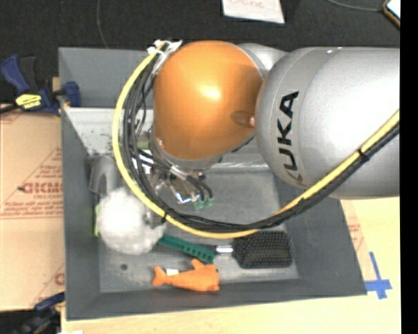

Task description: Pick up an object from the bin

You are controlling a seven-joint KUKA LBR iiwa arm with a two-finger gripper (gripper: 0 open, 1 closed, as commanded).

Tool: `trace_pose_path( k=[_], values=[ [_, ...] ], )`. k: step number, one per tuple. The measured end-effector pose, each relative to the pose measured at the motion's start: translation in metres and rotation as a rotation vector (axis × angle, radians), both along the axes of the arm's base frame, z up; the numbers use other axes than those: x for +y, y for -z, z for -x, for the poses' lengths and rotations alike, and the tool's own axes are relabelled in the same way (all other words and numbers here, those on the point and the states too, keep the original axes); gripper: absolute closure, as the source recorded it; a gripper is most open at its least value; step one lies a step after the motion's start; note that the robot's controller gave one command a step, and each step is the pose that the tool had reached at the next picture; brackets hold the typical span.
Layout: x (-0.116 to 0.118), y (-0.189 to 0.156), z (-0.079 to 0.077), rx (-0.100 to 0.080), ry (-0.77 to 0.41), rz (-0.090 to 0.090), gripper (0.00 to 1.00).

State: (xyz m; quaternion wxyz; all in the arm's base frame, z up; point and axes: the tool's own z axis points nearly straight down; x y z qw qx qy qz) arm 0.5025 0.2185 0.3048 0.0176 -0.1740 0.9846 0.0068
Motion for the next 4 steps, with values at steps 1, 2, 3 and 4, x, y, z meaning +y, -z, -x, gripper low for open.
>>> trace_pose_path(
  k=[1,2,3,4],
  values=[
    [-0.001,0.019,-0.005,-0.005,0.023,-0.004,1.0],
    [-0.002,0.052,-0.01,-0.009,-0.088,0.0,1.0],
    [-0.015,0.076,0.001,-0.001,0.005,-0.003,1.0],
    [-0.018,0.085,0.006,-0.006,0.013,-0.006,1.0]
  ],
)
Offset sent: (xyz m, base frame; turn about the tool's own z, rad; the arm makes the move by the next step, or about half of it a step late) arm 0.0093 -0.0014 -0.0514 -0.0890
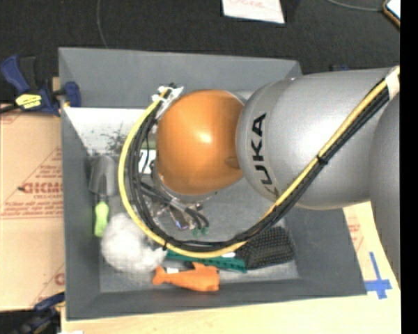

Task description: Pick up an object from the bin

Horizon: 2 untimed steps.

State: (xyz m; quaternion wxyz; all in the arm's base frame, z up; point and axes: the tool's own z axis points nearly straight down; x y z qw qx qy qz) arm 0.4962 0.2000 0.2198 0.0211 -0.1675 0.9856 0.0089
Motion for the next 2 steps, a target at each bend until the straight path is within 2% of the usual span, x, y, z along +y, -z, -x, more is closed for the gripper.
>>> trace_pose_path(
  k=[1,2],
  values=[
    [-0.054,0.044,-0.087,-0.006,0.023,0.0,1.0],
    [0.036,0.055,0.001,0.003,-0.091,-0.002,1.0]
  ],
)
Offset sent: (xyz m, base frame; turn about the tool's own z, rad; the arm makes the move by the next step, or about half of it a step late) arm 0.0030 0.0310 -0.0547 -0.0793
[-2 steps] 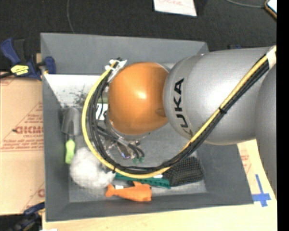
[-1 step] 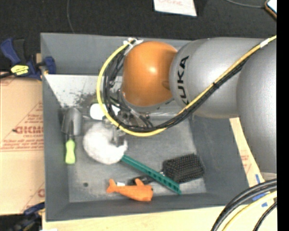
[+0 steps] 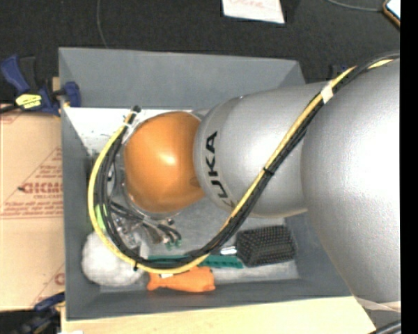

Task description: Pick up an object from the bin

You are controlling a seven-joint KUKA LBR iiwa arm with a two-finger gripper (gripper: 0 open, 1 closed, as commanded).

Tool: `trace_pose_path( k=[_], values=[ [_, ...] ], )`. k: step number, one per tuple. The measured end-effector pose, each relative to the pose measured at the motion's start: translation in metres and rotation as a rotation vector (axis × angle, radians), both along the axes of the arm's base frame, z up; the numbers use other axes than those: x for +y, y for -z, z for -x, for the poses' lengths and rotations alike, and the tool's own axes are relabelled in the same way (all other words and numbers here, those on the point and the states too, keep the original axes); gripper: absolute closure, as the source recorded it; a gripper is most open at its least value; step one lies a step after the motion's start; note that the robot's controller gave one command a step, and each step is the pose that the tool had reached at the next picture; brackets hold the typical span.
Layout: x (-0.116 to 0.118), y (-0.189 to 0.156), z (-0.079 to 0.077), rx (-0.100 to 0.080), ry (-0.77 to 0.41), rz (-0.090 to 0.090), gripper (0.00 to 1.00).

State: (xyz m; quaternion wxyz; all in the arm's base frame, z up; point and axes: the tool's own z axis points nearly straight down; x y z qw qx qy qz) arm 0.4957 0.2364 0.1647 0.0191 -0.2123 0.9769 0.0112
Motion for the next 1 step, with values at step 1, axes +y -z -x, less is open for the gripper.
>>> trace_pose_path(
  k=[1],
  values=[
    [-0.1063,0.0233,-0.106,-0.014,0.115,0.001,1.0]
  ],
)
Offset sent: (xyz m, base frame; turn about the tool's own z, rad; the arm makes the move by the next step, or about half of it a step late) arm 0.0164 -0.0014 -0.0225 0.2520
